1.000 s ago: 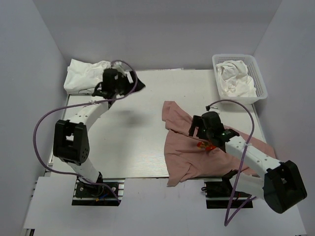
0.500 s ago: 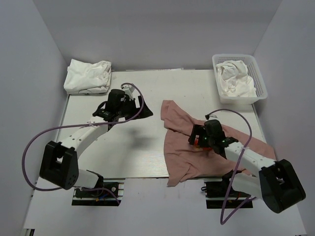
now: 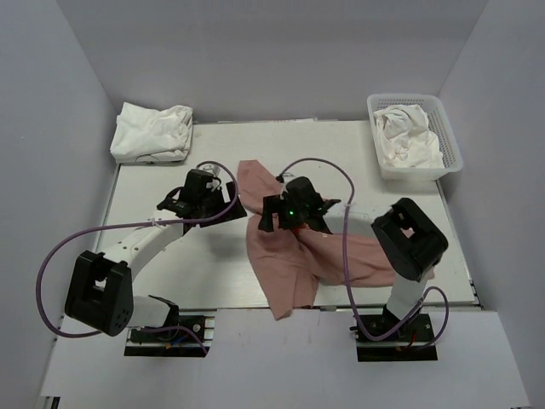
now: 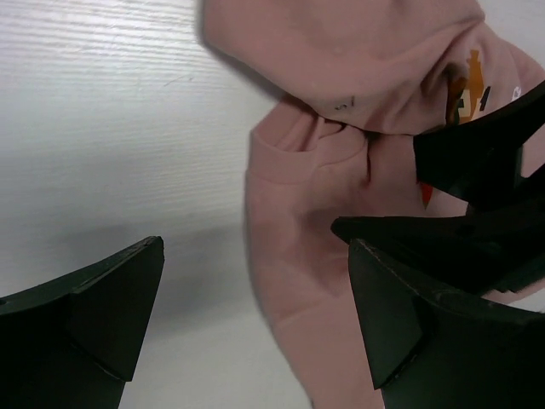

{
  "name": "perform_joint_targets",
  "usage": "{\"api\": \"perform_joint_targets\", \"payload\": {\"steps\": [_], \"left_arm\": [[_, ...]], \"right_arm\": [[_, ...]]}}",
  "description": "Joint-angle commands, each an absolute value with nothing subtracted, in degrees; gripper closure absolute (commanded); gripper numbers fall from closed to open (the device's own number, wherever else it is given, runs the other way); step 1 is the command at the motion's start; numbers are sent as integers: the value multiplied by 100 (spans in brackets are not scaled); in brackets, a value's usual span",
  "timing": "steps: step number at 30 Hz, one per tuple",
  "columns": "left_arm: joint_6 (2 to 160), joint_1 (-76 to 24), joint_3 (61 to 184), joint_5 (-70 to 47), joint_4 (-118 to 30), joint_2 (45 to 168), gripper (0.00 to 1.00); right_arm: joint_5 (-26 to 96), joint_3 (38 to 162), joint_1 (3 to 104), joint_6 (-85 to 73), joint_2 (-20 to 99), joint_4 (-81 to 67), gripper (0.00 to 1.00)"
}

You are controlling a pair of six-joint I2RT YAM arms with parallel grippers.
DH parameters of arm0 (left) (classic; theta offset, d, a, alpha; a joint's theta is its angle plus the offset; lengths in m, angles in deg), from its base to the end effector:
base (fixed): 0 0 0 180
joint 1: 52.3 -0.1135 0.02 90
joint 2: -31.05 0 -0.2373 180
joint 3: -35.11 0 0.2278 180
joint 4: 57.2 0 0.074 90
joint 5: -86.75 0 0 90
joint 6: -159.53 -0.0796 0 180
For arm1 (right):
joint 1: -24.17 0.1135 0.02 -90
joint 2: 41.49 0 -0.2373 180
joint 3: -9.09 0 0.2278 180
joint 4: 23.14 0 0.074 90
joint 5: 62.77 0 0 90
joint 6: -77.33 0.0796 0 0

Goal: Fold and stack the t-shirts

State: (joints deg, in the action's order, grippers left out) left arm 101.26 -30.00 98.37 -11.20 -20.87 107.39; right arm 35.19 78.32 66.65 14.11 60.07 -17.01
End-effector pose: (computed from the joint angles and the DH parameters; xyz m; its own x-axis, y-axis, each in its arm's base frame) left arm 0.2598 -0.1184 0.1765 -0.8390 -0.2189 -0.4982 0.0209 0.9019 -0.4315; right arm 0.2726 0.2646 0.1291 -0.7469 -0.0789 -0.6602 -0.4618 0.7759 0.4297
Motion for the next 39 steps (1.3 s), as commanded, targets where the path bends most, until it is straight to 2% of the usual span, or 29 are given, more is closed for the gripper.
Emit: {"api": "perform_joint_targets", "payload": {"steps": [1, 5, 7, 8, 10, 11, 14, 18, 20, 22, 25, 28, 31, 34, 39], "left_arm": [[10267, -3016, 9837, -607, -1696, 10427, 1], [10390, -3016, 9697, -422, -1529, 10365, 1], [10442, -2963, 9644, -571, -1398, 10365, 1], [10442, -2911, 9644, -649, -1311, 10365, 1], [10382, -2858, 9574, -1675, -1160, 10260, 1], [10381, -2857, 9339, -2253, -1160, 10181, 1], [10556, -2595, 8750, -2864, -1494, 9821, 1], [10732, -1928, 8607, -2856, -1257, 9925, 1], [10864, -1155, 8475, -3040, -1710, 10083, 1], [11022, -419, 8475, -2823, -1759, 10425, 1], [11023, 102, 8983, -2049, -1241, 10978, 1], [11075, 411, 9142, -1811, -1239, 11295, 1], [11302, 649, 9484, -725, -661, 11621, 4], [11522, 956, 9818, -213, -343, 12236, 6], [11769, 1019, 9969, 166, -343, 12939, 21]], "right_arm": [[3900, 8570, 6715, 1247, 6179, -1700, 10], [3209, 8826, 6671, 1132, 5610, -1552, 10], [2812, 8703, 6505, 1324, 5248, -957, 10], [2071, 8572, 6443, 1430, 4995, -501, 10], [1504, 8282, 6146, 1869, 4563, 89, 10], [1249, 7750, 6074, 2010, 4231, 310, 10], [1018, 6949, 5592, 2502, 3256, 636, 10], [273, 6207, 4967, 2977, 2095, 1409, 10], [148, 6005, 4652, 3091, 1725, 2032, 10], [51, 5821, 4536, 3110, 1354, 2288, 10], [42, 5601, 4272, 3048, 749, 2508, 10], [16, 5521, 4096, 2961, 572, 2684, 10], [-81, 5539, 3973, 2934, 484, 2852, 10], [-20, 5442, 3867, 2977, 352, 2843, 10], [7, 5389, 3709, 3013, 273, 2861, 10]]}}
